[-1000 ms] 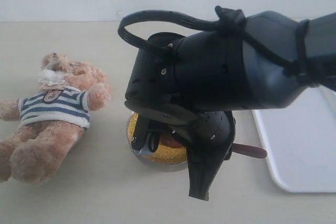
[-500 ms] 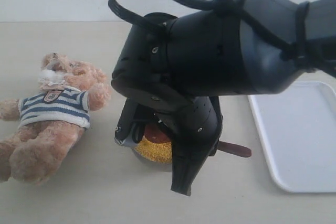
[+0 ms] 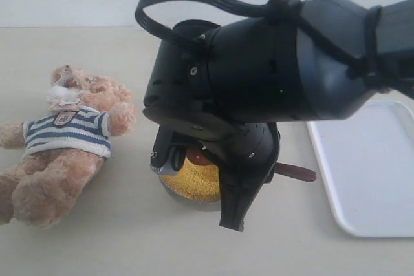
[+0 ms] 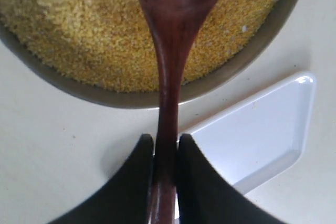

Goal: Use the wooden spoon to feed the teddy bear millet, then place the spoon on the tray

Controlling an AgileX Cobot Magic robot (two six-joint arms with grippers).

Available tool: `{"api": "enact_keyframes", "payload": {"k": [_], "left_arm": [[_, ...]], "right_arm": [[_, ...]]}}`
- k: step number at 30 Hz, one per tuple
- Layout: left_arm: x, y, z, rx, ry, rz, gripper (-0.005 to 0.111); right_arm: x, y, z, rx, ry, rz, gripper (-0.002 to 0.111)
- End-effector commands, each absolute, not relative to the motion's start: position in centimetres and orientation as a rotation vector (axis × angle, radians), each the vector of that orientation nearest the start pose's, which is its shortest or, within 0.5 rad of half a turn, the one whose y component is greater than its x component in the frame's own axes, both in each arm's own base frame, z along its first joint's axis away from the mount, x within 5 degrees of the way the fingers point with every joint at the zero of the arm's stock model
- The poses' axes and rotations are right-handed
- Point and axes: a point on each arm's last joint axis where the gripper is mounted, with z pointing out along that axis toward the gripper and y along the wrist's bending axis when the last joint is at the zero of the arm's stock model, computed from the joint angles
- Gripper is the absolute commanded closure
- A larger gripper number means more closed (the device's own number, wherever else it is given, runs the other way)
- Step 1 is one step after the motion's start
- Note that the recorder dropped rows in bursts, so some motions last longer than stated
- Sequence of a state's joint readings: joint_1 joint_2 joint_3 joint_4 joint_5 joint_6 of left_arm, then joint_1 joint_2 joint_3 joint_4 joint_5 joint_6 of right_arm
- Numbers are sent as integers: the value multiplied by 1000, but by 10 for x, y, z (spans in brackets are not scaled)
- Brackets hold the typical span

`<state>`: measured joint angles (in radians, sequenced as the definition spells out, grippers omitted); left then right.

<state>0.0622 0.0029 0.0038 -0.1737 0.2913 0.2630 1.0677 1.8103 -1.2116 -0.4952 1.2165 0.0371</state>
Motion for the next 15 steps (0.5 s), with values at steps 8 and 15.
{"api": "enact_keyframes", "payload": {"k": [8, 15], "left_arm": [[55, -1, 187, 68, 1770, 67, 103], [55, -1, 187, 68, 1770, 67, 103]], "right_arm": [[185, 258, 196, -1740, 2465, -677, 109], [184, 259, 196, -1736, 2477, -666, 109]]}}
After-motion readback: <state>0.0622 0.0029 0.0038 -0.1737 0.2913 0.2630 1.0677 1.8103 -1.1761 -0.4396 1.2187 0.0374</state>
